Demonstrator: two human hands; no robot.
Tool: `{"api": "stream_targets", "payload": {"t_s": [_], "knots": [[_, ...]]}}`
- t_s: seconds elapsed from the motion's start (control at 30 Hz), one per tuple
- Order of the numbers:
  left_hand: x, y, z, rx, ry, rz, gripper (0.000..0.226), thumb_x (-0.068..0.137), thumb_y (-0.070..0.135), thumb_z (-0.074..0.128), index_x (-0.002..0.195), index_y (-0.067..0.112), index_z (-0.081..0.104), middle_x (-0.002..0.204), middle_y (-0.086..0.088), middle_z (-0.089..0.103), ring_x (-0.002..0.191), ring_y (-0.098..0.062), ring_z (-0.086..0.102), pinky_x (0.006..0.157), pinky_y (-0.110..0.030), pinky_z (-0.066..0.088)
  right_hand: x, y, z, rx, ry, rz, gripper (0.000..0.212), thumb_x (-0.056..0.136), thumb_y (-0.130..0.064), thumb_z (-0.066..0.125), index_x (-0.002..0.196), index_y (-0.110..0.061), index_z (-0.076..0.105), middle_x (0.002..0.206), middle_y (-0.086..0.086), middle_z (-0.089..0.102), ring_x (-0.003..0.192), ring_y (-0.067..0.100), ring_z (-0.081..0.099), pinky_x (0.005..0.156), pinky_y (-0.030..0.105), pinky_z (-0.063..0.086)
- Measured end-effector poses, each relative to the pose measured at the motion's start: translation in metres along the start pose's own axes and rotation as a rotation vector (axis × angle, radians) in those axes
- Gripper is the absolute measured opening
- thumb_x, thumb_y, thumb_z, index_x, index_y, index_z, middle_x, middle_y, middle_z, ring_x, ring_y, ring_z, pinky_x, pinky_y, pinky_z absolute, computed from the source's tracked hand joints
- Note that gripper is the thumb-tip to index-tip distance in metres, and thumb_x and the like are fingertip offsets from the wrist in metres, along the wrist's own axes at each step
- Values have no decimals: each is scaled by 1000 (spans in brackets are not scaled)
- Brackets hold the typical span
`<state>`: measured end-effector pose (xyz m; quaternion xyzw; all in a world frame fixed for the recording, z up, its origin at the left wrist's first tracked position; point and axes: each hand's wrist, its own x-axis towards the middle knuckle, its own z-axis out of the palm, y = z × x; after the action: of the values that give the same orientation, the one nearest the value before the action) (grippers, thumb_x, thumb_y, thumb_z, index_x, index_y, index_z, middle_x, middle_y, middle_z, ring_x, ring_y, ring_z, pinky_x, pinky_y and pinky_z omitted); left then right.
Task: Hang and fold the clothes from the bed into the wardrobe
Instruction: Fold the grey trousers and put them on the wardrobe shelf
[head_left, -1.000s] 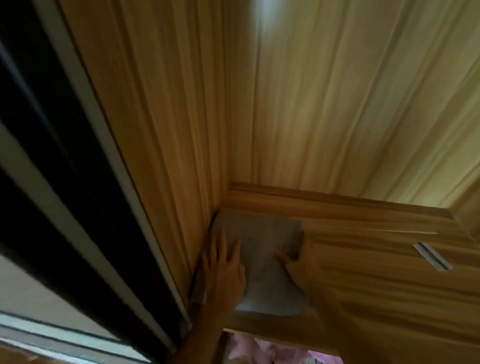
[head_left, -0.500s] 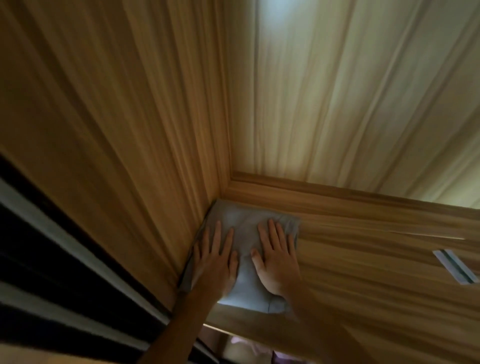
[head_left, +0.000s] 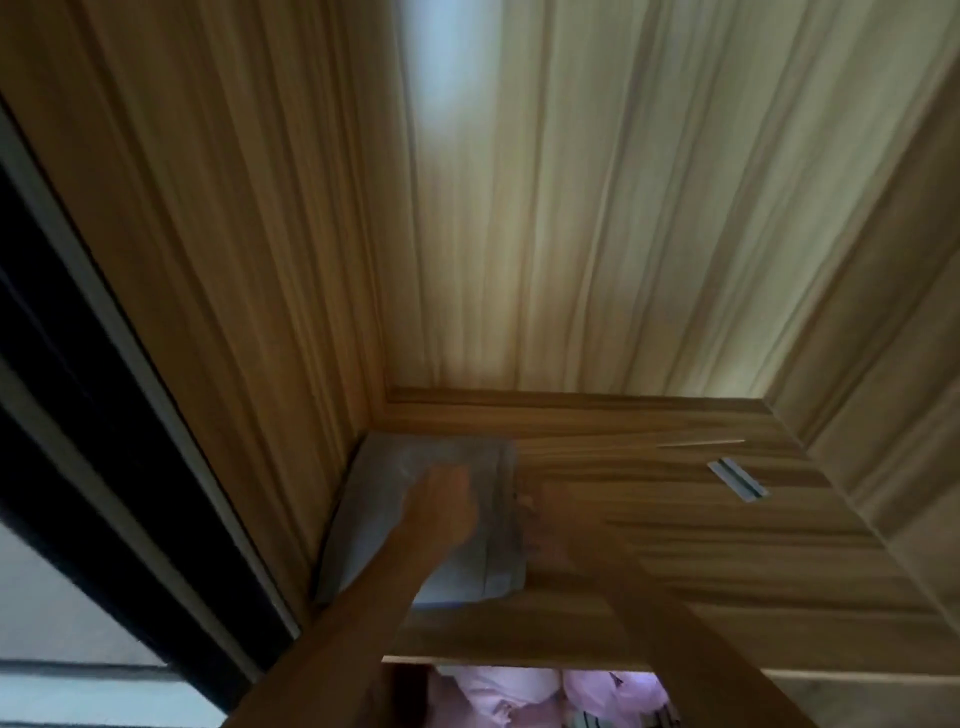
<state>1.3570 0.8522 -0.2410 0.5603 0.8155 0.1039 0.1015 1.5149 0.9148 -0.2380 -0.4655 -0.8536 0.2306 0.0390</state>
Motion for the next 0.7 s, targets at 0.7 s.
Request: {"api": "stream_targets", "payload": {"t_s": [0.7], "knots": [[-134,106,-7,-269,-432,711,11,83,25,59,80,20,68,94,-4,74,95,-25,68,84,-31,53,-336,-2,-1,315,618,836,23,93,-22,61,112,-16,72,106,1,73,103,17,65,85,21,42]]}}
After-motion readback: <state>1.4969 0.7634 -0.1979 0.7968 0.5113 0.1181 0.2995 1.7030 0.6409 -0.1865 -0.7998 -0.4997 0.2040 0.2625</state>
